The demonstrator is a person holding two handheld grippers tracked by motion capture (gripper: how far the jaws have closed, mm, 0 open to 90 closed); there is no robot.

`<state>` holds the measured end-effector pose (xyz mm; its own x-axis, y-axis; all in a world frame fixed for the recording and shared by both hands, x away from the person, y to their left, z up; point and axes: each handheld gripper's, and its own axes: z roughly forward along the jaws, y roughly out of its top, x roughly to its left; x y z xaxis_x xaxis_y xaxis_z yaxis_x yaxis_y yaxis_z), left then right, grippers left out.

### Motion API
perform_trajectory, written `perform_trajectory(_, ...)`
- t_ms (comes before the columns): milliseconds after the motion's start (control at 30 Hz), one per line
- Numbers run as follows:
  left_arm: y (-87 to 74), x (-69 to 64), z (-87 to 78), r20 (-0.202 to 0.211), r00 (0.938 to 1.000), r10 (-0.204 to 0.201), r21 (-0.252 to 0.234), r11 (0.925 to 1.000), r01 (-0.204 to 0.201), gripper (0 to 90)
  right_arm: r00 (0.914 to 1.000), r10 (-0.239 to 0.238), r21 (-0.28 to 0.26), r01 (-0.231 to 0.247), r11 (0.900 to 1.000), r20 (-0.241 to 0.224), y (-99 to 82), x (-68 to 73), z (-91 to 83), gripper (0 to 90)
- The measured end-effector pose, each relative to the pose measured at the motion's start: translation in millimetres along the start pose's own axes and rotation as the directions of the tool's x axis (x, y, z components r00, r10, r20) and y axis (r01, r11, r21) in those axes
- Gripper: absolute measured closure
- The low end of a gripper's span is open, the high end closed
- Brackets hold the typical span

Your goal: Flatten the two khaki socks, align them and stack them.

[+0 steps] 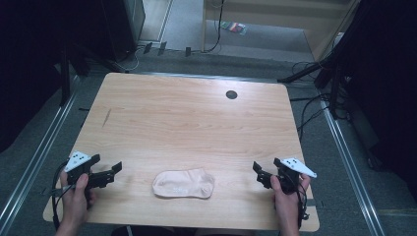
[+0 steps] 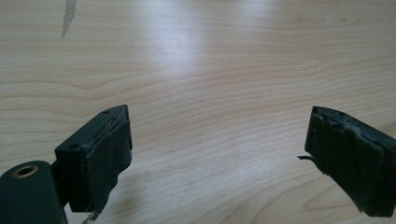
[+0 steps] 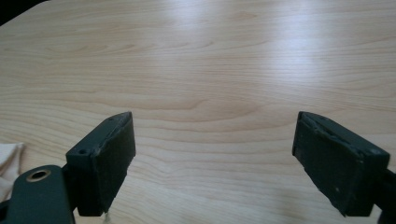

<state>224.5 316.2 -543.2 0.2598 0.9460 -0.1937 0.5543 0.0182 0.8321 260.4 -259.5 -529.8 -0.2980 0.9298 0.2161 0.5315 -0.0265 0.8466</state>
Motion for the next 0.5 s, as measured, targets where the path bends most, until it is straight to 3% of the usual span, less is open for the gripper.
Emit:
perform_trajectory(133,-0.3,6.4,-0.7,-0.011,0.9999,-0.009,0.000,1.0000,0.009,8.0,0.9997,0.006,-0.003,-0.006,1.0000,0.022,-1.4,-10.5,-4.2,13.5)
perform_trajectory(300,-0.8,23.1,-5.7,-0.047,0.9987,0.016,-0.003,0.9999,-0.017,8.0,0.9982,0.046,-0.003,-0.046,0.9989,0.038,-5.8,-30.4,-10.6,13.6)
perform_trajectory(500,-2.0,45.7,-13.5,-0.074,0.9966,-0.037,-0.027,0.9990,0.035,8.0,0.9960,0.062,-0.009,-0.062,0.9981,0.064,-10.3,-46.2,-17.1,13.7)
